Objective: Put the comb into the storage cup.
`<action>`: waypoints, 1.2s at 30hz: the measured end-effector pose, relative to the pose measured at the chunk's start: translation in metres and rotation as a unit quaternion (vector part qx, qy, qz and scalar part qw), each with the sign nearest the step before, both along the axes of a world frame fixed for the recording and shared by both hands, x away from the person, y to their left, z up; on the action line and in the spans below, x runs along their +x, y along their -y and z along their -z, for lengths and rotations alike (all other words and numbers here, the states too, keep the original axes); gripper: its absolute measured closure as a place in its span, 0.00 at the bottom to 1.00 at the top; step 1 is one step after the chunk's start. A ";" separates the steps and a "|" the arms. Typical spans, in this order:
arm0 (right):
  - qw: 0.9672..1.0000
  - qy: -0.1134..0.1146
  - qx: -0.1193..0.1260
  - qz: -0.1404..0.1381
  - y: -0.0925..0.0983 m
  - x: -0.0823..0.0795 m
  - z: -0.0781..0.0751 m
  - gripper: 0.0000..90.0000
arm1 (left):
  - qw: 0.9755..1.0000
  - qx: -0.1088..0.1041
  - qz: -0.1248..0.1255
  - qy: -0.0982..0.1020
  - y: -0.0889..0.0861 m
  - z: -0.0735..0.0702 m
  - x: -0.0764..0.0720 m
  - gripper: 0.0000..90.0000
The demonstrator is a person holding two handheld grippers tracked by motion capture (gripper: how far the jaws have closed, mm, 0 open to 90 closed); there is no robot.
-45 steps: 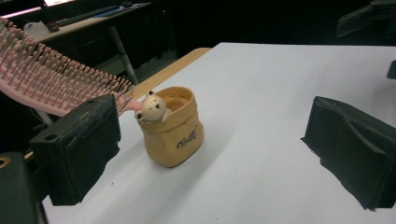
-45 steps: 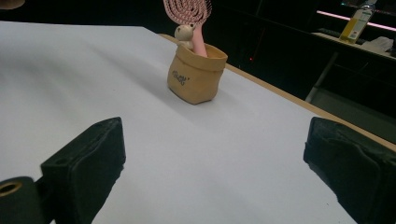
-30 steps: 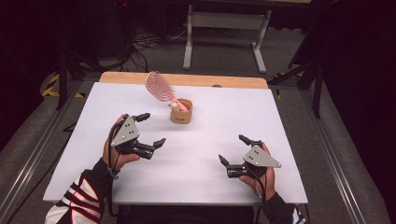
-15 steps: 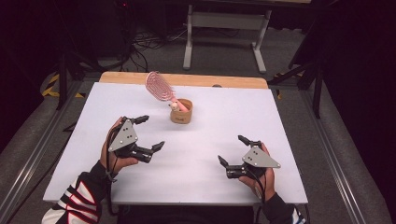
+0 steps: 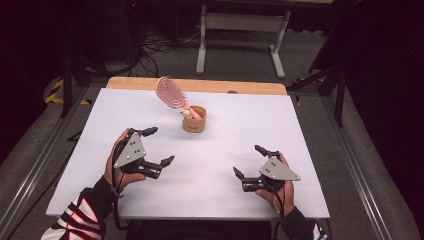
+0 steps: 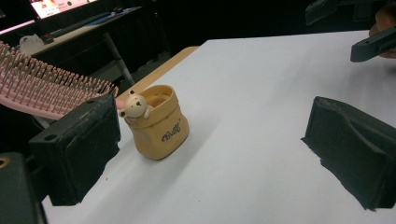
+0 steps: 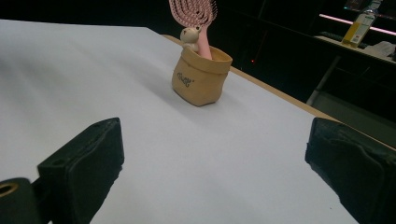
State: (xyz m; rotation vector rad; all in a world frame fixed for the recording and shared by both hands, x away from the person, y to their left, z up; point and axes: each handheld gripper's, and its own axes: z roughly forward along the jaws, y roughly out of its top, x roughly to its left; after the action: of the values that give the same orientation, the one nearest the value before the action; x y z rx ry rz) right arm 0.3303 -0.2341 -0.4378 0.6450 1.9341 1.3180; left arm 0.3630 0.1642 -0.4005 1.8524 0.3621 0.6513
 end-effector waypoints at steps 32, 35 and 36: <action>1.000 -0.001 -0.004 -0.007 -0.002 -0.001 0.000 0.06 | 1.000 0.023 -0.017 0.013 -0.016 0.007 -0.019 0.05; 1.000 0.001 -0.004 -0.008 -0.002 -0.002 0.000 0.06 | 1.000 0.022 -0.017 0.013 -0.018 0.008 -0.020 0.05; 1.000 0.001 -0.004 -0.008 -0.002 -0.002 0.000 0.06 | 1.000 0.022 -0.017 0.013 -0.019 0.008 -0.021 0.05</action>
State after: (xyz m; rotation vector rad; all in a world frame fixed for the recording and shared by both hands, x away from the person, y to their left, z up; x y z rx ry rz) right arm 0.3285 -0.2321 -0.4375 0.6257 1.9468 1.3188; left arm 0.3423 0.1827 -0.4083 1.8812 0.3656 0.7118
